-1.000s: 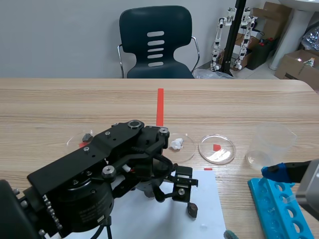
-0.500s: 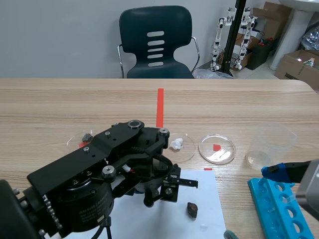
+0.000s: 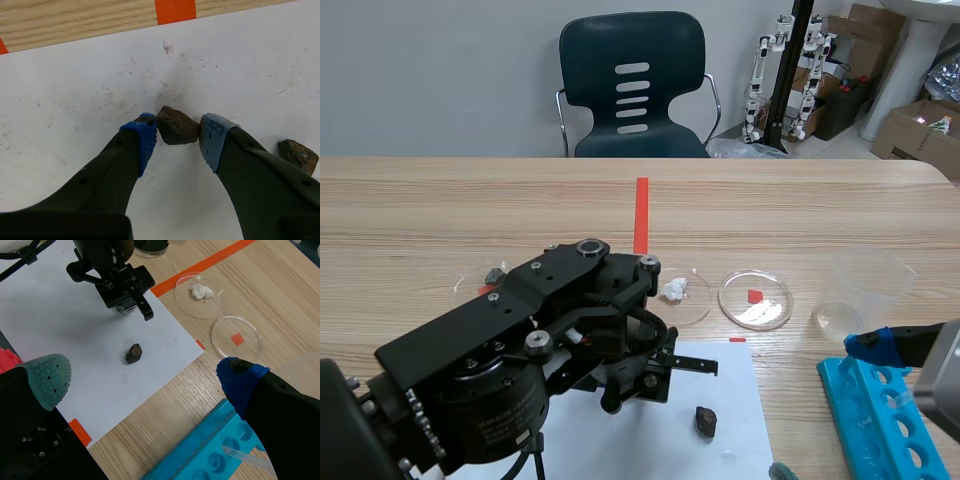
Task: Pick up the middle mineral with the left hand
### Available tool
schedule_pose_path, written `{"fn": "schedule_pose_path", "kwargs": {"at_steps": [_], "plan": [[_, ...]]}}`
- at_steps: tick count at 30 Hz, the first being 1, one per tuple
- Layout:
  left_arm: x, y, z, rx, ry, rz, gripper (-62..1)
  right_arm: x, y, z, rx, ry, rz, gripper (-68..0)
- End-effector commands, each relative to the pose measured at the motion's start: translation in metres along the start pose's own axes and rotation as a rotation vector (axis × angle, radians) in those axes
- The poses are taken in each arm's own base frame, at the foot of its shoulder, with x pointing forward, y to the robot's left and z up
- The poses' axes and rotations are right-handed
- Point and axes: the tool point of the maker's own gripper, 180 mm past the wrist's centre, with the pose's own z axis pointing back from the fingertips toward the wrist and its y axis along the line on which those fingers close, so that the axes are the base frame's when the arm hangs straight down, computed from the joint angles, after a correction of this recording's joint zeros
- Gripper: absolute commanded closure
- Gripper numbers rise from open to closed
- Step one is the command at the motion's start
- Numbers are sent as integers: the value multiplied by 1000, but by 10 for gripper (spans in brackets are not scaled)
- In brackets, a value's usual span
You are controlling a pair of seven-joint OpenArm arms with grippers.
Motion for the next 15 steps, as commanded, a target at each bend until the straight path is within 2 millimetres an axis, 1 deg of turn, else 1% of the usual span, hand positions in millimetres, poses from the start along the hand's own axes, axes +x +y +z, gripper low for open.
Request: {"fn": "schedule_pose_path", "kwargs": {"at_steps": [1, 4, 8, 11, 15], "plan": [[5, -5, 4, -11, -14, 0, -126, 10, -1, 0, -6, -31, -1, -608], [6, -3, 5, -10, -18, -3, -126, 10, -1, 0, -6, -31, -1, -608], [8, 6, 11, -14, -43, -2, -126, 10, -1, 0, -6, -31, -1, -608], [10, 9, 25, -51, -85, 1, -126, 10, -1, 0, -6, -31, -1, -608], [18, 13, 49, -84, -223, -15, -126, 10, -1, 0, -6, -31, -1, -608]]}}
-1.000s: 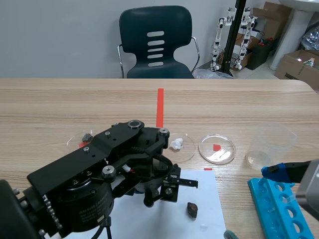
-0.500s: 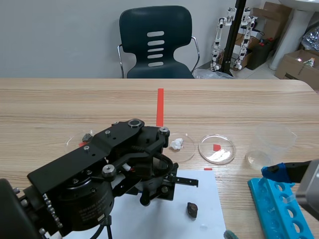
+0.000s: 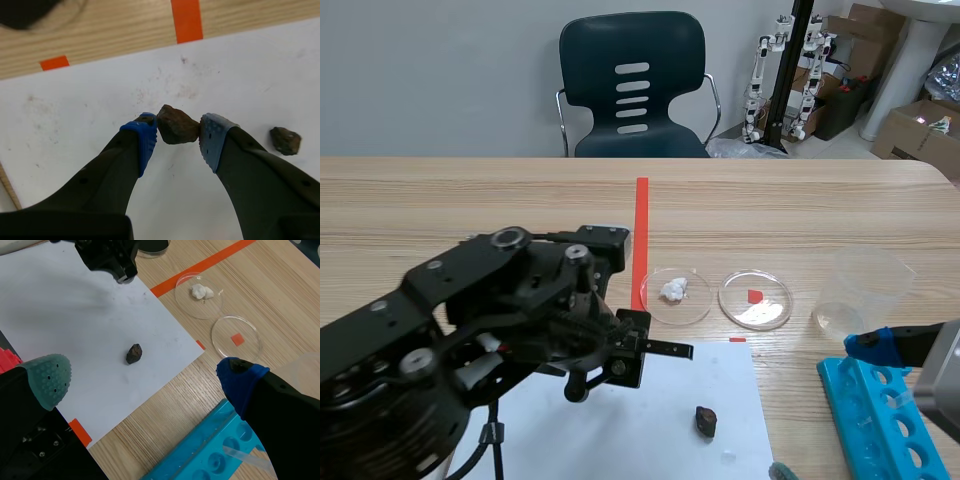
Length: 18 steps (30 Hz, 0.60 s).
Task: Pick up the middle mineral with the left hand
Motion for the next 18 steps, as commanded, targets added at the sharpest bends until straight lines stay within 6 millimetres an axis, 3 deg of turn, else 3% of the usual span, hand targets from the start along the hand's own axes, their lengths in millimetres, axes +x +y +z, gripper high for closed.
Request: {"fn": "schedule_pose_path", "kwargs": {"at_steps": [1, 8, 18], "plan": [[8, -1, 10, -16, -86, -3, -126, 10, -1, 0, -7, -32, -1, -608], [27, 23, 55, -18, -414, -13, -126, 10, -1, 0, -7, -32, -1, -608], [23, 30, 113, -146, -606, -197, -126, 10, -1, 0, -7, -32, -1, -608]]}}
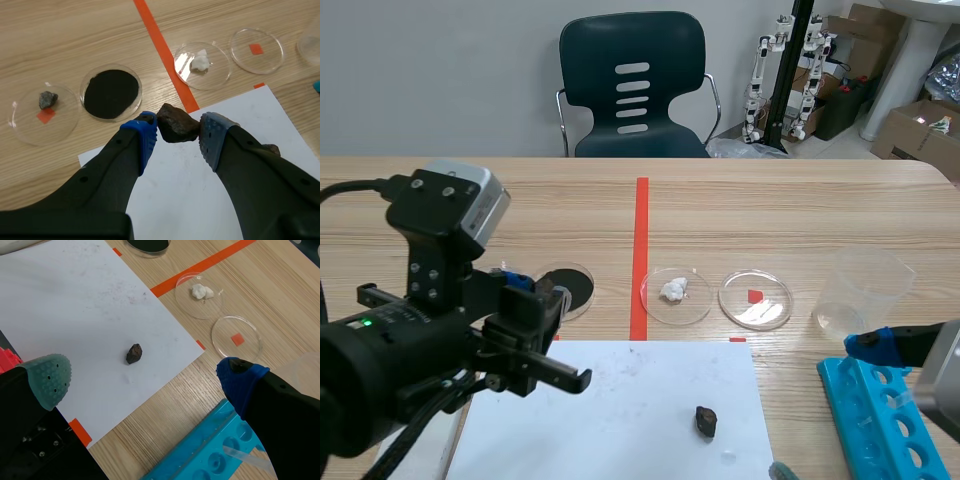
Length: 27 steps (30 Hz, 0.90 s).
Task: Pick up the middle mineral with the left hand
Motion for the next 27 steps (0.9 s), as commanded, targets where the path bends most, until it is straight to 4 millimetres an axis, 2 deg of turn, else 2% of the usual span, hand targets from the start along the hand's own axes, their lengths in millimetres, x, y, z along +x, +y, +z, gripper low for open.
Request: {"fn": "schedule_pose_path", "kwargs": {"at_steps": [1, 16, 21, 27], "plan": [[9, -3, 6, -19, -39, -12, -126, 10, -1, 0, -6, -31, -1, -608], [19, 2, 59, -6, -139, -172, -126, 10, -1, 0, -6, -31, -1, -608], [15, 5, 67, -4, -137, -173, -126, 10, -1, 0, -6, -31, -1, -608], [15, 7, 67, 1, -136, -174, -126, 10, -1, 0, -6, -31, -1, -608]]}}
